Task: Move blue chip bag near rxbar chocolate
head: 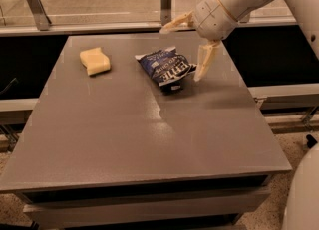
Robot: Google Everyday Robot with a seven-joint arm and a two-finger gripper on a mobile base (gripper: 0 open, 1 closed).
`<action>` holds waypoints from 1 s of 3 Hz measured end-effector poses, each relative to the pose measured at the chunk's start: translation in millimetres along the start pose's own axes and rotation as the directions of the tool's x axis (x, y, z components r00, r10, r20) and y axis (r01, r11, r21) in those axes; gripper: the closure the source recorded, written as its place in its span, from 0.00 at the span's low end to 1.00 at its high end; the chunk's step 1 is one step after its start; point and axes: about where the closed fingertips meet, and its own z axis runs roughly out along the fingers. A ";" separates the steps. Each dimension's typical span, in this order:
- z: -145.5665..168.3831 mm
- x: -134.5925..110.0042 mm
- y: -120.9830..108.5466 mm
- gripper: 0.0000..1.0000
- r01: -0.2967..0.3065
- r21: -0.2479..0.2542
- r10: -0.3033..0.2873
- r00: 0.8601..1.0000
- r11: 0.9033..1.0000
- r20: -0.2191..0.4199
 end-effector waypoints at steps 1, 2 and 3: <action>-8.3 2.9 -1.9 0.00 -0.007 0.019 0.007 1.000 1.000 0.008; -49.7 5.7 -10.3 0.00 -0.027 0.099 0.027 1.000 0.995 -0.002; -49.6 5.7 -10.3 0.00 -0.027 0.099 0.027 1.000 0.995 -0.002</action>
Offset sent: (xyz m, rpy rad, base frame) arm 0.0001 -0.0342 0.0496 0.0932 -0.0271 -0.0401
